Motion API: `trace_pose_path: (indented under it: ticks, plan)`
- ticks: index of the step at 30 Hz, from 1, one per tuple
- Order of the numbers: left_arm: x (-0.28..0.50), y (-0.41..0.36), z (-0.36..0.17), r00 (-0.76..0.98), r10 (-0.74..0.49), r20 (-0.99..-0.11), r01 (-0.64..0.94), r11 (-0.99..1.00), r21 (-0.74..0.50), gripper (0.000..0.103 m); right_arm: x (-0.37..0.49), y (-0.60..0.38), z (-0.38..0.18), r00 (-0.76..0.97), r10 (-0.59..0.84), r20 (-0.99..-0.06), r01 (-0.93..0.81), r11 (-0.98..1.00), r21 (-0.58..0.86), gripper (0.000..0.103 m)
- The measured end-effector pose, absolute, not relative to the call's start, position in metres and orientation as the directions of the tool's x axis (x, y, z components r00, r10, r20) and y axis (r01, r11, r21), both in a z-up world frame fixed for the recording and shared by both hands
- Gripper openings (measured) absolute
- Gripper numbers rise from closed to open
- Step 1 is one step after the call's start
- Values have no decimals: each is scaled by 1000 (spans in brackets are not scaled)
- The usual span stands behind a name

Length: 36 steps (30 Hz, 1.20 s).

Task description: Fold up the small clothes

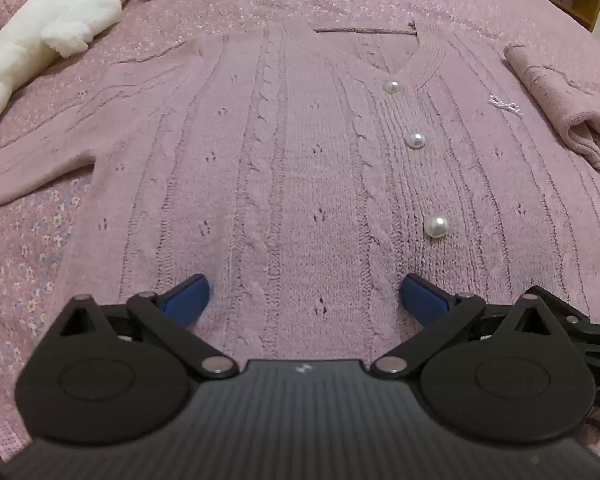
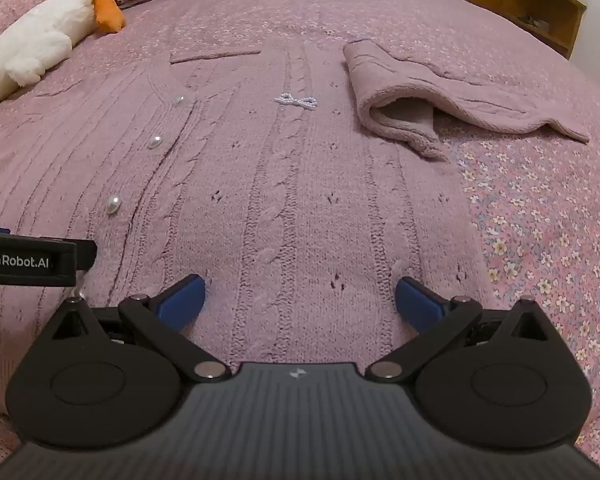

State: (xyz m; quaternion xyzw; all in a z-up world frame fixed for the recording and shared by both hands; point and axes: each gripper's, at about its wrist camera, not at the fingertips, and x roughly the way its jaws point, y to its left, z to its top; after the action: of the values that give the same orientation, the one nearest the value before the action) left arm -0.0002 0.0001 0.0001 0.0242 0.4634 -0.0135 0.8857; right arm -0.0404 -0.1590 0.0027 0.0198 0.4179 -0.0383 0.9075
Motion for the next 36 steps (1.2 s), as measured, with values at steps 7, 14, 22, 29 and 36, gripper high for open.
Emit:
trace_pose_path:
  ticks: [7,14,22,29,36]
  plan:
    - [-10,4,-1,577,-7,-816,50,998,27,103,-40,-162,2,649,-48,-759,85,996,10,103]
    - [-1,0,-2,560,4,-828,46,998,37,103,-42,-158,1,656,-55,-753,83,997,1,103]
    - [0,1,-1,560,4,-829,47,998,36,103,-43,-158,1,658,-55,-751,82,997,-1,103]
    - [0,1,0,560,5,-829,46,998,37,103,-43,-157,1,660,-56,-750,82,997,-2,103]
    - [0,1,0,559,5,-829,46,998,37,103,-43,-157,0,661,-56,-748,82,997,-2,103]
